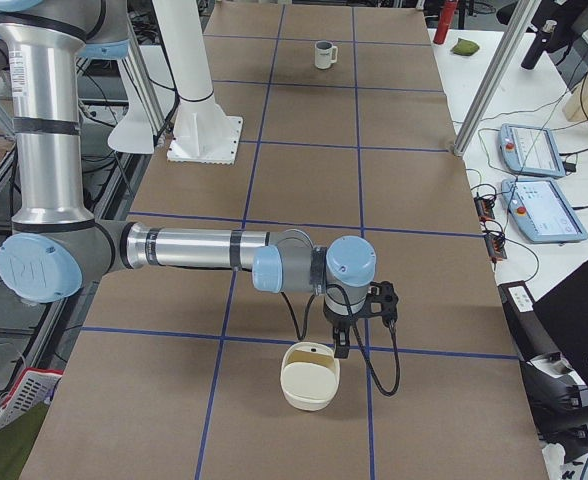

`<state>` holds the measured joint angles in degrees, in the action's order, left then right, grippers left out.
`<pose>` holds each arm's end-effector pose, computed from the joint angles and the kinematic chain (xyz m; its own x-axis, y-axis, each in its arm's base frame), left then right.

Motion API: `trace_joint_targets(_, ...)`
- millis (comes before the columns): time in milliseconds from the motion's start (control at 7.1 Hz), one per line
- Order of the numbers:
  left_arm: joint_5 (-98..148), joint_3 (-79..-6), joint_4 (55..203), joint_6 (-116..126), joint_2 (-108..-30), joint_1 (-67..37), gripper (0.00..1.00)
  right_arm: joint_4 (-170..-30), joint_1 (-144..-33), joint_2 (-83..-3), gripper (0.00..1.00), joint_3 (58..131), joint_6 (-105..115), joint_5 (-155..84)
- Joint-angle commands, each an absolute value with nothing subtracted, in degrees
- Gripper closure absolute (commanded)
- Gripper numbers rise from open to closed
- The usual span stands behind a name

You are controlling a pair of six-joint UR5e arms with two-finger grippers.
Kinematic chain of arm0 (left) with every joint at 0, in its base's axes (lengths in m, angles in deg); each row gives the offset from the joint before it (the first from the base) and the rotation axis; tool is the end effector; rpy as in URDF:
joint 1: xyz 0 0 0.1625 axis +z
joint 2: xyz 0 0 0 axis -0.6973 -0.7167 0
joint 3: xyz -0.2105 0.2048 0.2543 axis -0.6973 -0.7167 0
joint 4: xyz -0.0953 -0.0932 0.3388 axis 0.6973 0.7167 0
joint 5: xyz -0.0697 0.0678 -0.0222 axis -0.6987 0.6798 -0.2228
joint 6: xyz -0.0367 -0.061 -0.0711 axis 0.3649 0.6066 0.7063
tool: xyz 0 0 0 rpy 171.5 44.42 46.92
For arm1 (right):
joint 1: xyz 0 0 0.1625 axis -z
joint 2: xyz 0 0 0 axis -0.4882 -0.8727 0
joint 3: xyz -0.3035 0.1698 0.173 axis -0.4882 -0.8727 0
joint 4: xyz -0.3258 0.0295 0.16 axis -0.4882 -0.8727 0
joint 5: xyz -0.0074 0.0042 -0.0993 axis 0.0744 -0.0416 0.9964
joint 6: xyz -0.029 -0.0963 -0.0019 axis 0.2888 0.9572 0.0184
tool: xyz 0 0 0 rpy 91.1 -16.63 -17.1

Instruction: Left arm hands cup to right arm to dump lemon

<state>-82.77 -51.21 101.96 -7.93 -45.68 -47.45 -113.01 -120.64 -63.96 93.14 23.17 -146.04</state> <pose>-0.0818 -0.4186 0.5800 0.7751 0.0113 -0.6317 0.0538 0.9950 0.0838 0.0748 -0.4357 0.6157 0.7253 -0.0282 0.6879 -0.0024 0.9990 0.0435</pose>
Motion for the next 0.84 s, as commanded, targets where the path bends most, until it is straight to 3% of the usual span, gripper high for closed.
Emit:
trace_joint_targets(0,-82.8,-51.1,102.0,-7.9,-45.7,-47.5,0.00,-113.1,-120.6,-63.9,0.00,93.2,23.2,-146.1)
trace_joint_targets(704,-82.8,-53.9,102.6,-7.5,-47.3,-42.9,0.00,-112.5,-120.6,-64.1,0.00,93.7,22.6,-147.4)
